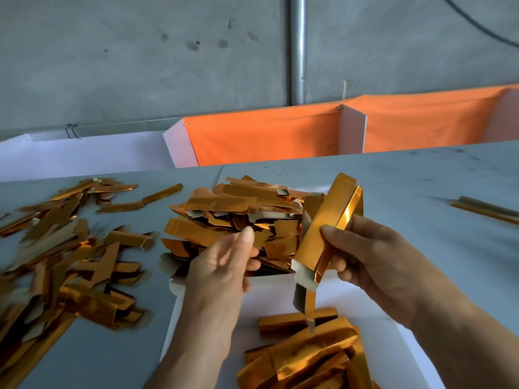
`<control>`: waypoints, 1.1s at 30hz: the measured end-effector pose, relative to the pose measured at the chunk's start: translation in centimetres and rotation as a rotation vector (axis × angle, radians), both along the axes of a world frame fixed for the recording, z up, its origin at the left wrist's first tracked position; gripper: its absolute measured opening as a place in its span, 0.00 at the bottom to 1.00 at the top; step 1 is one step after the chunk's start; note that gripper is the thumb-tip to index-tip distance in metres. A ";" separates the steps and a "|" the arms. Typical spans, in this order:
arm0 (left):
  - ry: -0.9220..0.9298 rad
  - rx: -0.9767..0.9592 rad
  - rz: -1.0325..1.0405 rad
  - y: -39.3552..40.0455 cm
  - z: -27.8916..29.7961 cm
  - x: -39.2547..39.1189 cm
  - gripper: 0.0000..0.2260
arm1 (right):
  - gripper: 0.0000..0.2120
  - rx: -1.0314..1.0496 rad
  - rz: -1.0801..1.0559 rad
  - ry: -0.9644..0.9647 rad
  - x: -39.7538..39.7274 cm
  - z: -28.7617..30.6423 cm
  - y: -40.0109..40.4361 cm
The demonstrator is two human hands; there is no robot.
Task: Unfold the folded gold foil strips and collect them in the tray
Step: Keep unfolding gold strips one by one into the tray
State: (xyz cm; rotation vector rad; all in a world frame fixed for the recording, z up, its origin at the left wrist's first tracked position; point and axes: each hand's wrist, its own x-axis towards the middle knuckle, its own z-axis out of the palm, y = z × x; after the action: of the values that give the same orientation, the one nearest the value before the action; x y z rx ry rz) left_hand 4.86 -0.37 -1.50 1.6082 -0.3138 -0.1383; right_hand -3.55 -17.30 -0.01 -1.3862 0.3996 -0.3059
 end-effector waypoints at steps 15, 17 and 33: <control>0.382 -0.343 -0.860 0.2 1.2 -0.5 0.26 | 0.14 0.281 0.276 -0.190 0.0 0.7 0.3; 0.379 -0.417 -0.808 0.4 1.2 -0.4 0.21 | 0.15 0.251 0.283 -0.176 -0.1 0.7 0.3; -0.042 -0.197 -0.300 -0.3 0.6 -1.3 0.16 | 0.10 -0.326 -0.226 0.013 0.9 -0.6 -0.5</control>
State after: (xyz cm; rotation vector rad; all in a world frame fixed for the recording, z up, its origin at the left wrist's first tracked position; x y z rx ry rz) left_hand 3.55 -0.70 -0.88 1.3637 -0.5839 -0.2941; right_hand -2.69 -17.83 -0.57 -1.6646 0.5360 -0.5663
